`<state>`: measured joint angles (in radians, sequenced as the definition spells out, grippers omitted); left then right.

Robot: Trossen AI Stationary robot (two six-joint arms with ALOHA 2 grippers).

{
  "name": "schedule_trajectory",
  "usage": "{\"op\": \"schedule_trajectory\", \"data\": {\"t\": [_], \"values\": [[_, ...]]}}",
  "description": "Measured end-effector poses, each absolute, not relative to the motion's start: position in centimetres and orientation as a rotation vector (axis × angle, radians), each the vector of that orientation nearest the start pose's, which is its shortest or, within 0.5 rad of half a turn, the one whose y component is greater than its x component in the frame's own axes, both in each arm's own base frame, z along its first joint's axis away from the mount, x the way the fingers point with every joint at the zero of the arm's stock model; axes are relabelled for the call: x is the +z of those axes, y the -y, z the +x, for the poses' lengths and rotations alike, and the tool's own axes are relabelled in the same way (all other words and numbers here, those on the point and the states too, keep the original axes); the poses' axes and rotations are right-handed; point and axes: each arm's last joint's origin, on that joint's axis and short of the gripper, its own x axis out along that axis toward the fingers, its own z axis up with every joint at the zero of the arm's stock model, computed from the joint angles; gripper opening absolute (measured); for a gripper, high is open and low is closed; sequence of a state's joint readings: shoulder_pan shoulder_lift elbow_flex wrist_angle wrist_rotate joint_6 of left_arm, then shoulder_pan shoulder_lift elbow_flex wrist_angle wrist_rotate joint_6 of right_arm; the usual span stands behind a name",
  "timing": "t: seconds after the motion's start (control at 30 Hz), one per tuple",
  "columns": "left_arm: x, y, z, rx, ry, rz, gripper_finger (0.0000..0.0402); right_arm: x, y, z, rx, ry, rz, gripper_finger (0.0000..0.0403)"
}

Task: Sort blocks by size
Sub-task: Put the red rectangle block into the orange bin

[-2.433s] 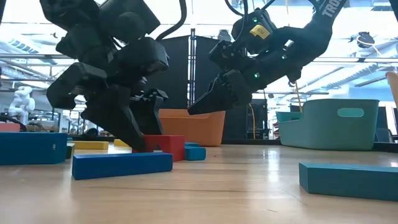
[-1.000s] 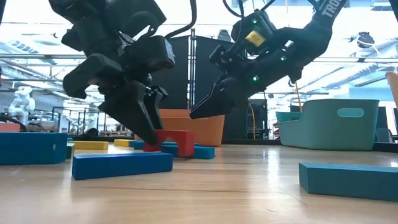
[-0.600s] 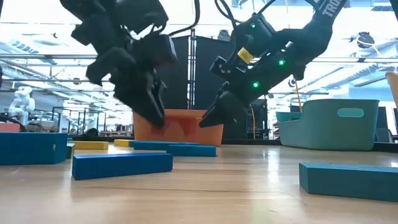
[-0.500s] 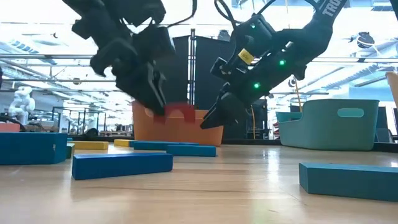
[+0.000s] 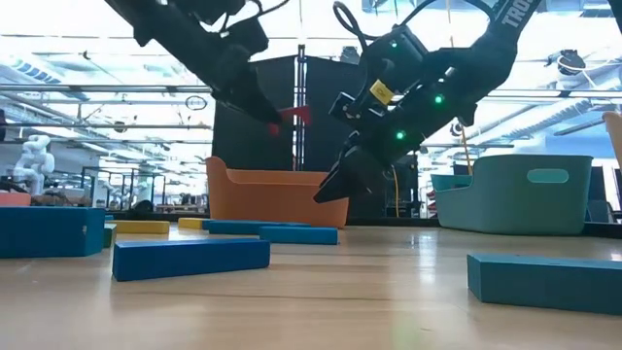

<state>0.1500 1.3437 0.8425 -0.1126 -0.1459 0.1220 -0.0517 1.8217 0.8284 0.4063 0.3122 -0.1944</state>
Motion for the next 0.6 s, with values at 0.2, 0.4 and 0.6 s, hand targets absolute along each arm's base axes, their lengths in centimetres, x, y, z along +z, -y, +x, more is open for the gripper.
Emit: {"op": "schedule_trajectory", "data": {"t": [0.2,0.4,0.6], "values": [[23.7,-9.1,27.3,0.424,-0.614,-0.006,0.013,13.6,2.6,35.0,-0.266,-0.573,-0.195,0.0247],[23.5,-12.7,26.5,0.584,-0.554,-0.154,0.0139,14.3,2.6,35.4,-0.272,-0.471,-0.069,0.0247],[23.1,-14.7,25.6,0.674,-0.545,-0.249,0.0187,14.5,2.6,35.5,-0.282,-0.45,-0.025,0.0247]]}}
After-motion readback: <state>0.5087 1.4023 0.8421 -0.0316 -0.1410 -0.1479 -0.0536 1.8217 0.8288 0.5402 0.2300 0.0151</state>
